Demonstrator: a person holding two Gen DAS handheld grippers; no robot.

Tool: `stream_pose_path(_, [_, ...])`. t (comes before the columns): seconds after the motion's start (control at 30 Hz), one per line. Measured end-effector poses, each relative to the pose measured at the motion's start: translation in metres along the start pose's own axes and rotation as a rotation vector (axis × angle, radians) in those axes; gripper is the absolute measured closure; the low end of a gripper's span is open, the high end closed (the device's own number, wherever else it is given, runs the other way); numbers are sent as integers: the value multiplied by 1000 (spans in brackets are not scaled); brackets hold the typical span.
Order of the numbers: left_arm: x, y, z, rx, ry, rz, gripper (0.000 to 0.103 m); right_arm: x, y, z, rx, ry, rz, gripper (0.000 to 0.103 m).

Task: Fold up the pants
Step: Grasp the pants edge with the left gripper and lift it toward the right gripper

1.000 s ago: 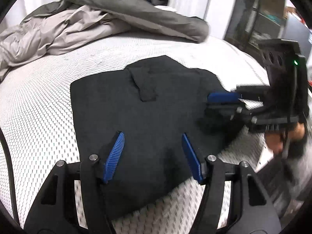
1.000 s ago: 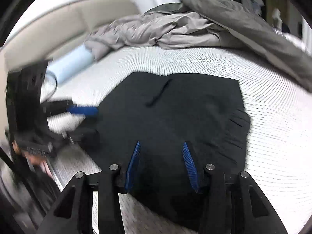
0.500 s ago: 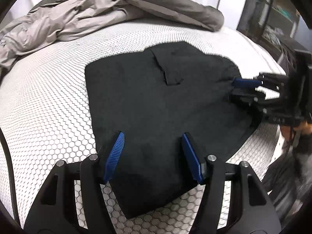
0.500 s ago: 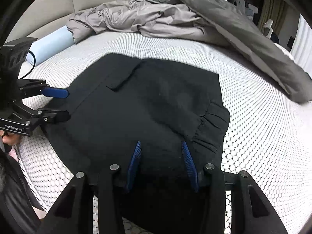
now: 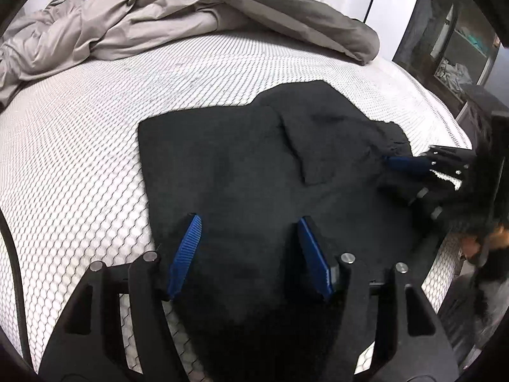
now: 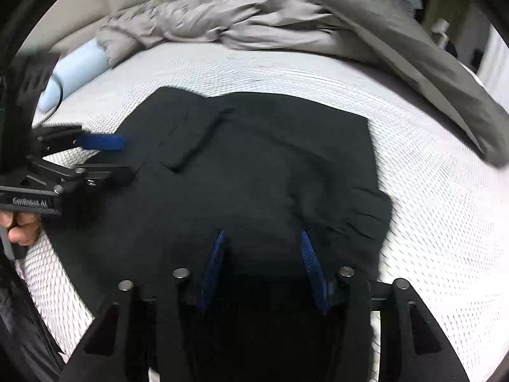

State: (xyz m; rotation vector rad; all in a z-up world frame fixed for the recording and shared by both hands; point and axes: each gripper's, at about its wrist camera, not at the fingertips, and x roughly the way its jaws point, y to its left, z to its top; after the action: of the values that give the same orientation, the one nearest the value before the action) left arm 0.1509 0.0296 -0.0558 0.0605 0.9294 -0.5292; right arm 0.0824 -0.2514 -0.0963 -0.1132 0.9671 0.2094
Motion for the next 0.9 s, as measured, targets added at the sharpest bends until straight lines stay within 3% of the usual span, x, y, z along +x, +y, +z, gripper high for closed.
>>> stream_pose_path(0.17, [-8,-2,-1,-17,18,65,42,-17,7,6,11,-41,17,58])
stream_pose_path(0.33, [-19,-12,31,15,-77,49,42,-5,28,34,34,-71,76,55])
stream_pose_path(0.43, [17,-3,50,-34,5,54,42,31,39,51,23,-7,91,55])
stream_pose_path(0.53, [30,6,50,-41,32,21,42,47,36,44,-18,44,1,55])
stream_pose_path(0.63, [23,3,50,-5,31,44,42,33,23,34,-48,57,-154,57])
stream_pose_path(0.7, [22,5,47,-11,29,44,42,24,8,28,1,58,-79,57])
stream_pose_path(0.83, [8,4,53,-39,38,78,46,12,12,37,20,23,-56,56])
stream_pose_path(0.9, [-2,-1,64,-58,-19,69,46,9,10,48,71,-19,30,56])
